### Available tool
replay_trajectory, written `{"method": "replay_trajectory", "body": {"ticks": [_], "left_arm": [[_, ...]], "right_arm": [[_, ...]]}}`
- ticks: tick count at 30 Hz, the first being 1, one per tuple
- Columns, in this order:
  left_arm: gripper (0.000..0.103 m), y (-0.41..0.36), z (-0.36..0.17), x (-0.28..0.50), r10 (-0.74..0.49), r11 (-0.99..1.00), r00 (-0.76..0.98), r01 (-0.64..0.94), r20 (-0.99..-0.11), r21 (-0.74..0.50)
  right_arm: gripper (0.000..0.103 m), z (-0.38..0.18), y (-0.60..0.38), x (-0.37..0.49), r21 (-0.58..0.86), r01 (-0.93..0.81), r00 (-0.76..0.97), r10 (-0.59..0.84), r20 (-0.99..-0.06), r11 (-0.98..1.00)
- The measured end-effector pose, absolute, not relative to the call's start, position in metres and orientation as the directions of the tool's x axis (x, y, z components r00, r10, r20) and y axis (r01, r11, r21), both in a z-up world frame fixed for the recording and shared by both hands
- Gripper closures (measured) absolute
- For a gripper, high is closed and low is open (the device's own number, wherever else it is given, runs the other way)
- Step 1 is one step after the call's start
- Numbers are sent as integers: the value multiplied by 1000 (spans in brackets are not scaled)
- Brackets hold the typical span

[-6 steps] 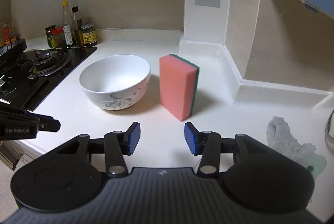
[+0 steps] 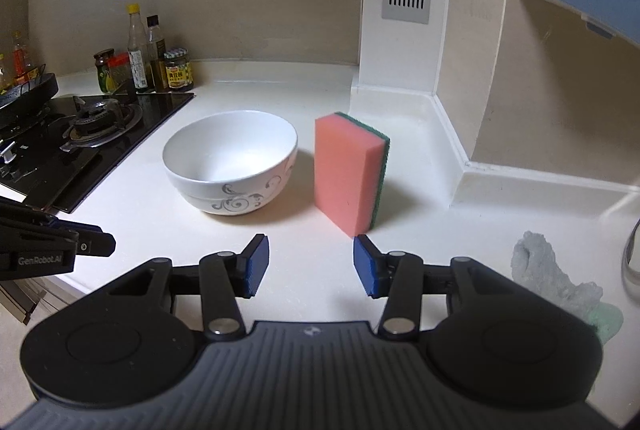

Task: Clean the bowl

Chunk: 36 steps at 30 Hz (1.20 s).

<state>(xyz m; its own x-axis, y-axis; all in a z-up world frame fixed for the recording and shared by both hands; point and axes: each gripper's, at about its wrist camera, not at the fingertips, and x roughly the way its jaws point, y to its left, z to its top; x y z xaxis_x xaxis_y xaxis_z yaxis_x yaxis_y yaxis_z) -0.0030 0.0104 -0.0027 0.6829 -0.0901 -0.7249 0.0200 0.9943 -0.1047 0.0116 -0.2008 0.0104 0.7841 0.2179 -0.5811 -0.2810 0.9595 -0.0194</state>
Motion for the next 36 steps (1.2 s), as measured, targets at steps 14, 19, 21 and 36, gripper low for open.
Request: {"method": "replay_trajectory", "body": {"ticks": [14,19,21,36], "left_arm": [[94,-8,2,11,-49,998,649,6,-759,-60],[94,-4,0,17,-63,997,646,17,-761,-69],[94,-3,-1,20,-74,997,643,25,-762,-76],[94,-1,-5,46,-159,987,627,114,-762,-112]], "right_arm": [[61,12,-199,8,4,-276,776,226,-588,961],[61,12,-197,12,-16,-274,776,212,-594,961],[61,12,-196,15,-20,-269,775,204,-598,963],[61,16,-193,23,-56,-188,790,117,-602,981]]}}
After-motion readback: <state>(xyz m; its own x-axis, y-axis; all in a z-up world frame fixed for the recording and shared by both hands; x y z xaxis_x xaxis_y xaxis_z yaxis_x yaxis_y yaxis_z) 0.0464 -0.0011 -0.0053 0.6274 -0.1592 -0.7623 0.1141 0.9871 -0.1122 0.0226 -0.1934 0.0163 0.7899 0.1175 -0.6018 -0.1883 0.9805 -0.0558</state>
